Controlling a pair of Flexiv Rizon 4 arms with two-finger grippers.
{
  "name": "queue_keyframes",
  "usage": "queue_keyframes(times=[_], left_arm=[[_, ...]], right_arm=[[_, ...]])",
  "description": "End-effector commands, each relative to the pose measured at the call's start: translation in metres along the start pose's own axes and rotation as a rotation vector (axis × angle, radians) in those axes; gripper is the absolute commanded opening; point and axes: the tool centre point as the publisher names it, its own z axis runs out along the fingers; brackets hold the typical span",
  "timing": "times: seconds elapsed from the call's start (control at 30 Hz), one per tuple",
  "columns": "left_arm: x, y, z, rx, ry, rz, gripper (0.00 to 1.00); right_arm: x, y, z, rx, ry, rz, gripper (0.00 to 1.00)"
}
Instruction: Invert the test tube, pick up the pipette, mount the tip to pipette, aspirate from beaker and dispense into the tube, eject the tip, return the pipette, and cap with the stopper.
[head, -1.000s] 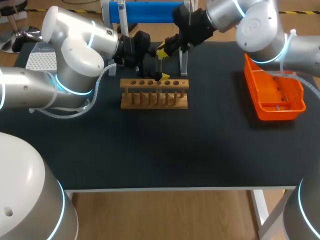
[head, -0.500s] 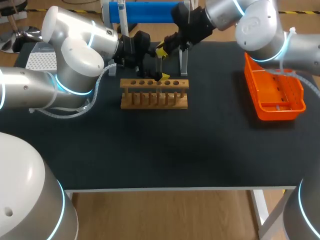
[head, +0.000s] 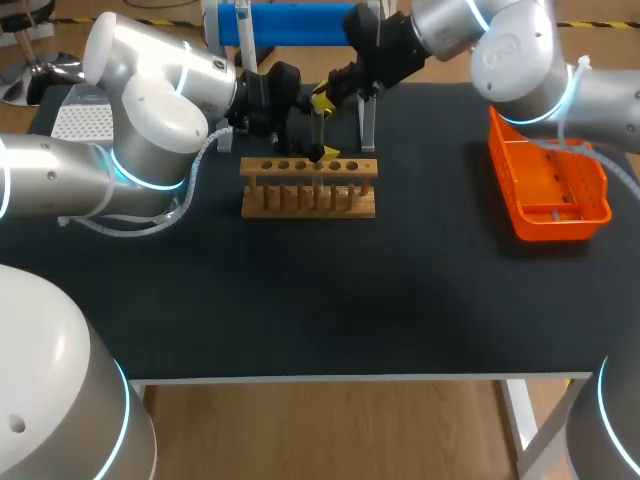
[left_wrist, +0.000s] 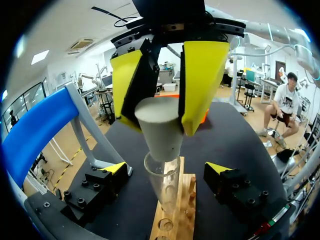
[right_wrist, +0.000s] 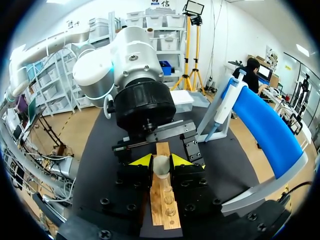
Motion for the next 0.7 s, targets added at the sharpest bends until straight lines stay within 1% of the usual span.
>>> queue_keyframes(times=[0.03,0.23,0.43,0.7], left_arm=[[0.000,0.000,-0.001,0.000,0.003,0.000,1.00],[0.000,0.000,-0.001,0.000,0.003,0.000,1.00],[0.000,0.000,-0.001,0.000,0.003,0.000,1.00],[0.000,0.000,-0.001,0.000,0.003,0.000,1.00]], right_arm=[[-0.002,0.000,0.003,0.002,0.005,-0.001,0.00],[-0.002,-0.010,0.011,0.031,0.014,0.004,0.00],[-0.002,-0.012,0.011,0.039,0.012,0.007,0.00],[-0.003,-0.004,0.005,-0.005,-0.021,-0.009,0.00]])
